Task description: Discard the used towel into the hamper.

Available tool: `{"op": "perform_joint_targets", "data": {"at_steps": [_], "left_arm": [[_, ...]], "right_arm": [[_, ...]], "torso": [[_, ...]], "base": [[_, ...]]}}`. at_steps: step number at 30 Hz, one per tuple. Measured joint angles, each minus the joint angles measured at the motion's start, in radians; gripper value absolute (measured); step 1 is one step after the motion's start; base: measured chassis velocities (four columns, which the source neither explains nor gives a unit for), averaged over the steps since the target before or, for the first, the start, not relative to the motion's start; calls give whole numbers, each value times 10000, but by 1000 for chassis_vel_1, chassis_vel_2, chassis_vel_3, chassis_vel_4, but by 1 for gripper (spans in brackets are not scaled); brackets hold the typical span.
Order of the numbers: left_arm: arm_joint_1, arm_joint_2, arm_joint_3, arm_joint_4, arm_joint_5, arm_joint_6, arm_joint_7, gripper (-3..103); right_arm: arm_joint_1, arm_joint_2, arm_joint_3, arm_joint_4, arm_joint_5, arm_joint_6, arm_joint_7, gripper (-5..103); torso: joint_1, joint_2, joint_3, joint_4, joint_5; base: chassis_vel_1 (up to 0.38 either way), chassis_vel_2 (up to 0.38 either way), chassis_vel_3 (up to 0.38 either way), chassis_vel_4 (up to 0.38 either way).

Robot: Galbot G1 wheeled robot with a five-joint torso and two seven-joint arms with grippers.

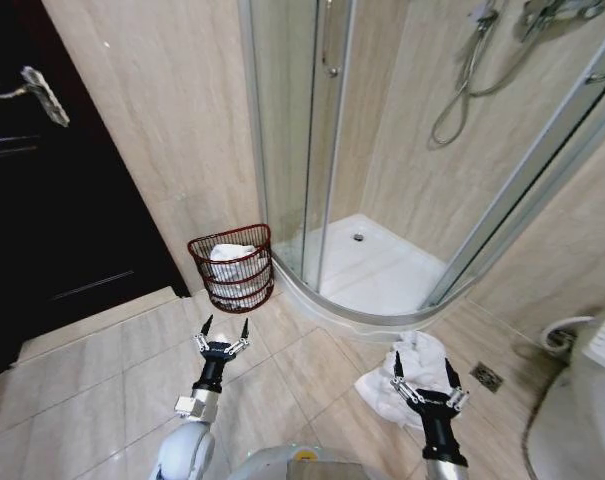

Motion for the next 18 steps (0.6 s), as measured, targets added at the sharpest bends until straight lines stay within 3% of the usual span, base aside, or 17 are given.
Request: {"op": "perform_joint_targets", "data": {"at_steps": [18], "left_arm": [[-69,90,48,203,-52,-58,40,100]], "right_arm": [[47,151,-21,-413,60,-79,216,100]], "torso": [[2,5,4,0,1]], "base": [[-18,-17,24,16]]}}
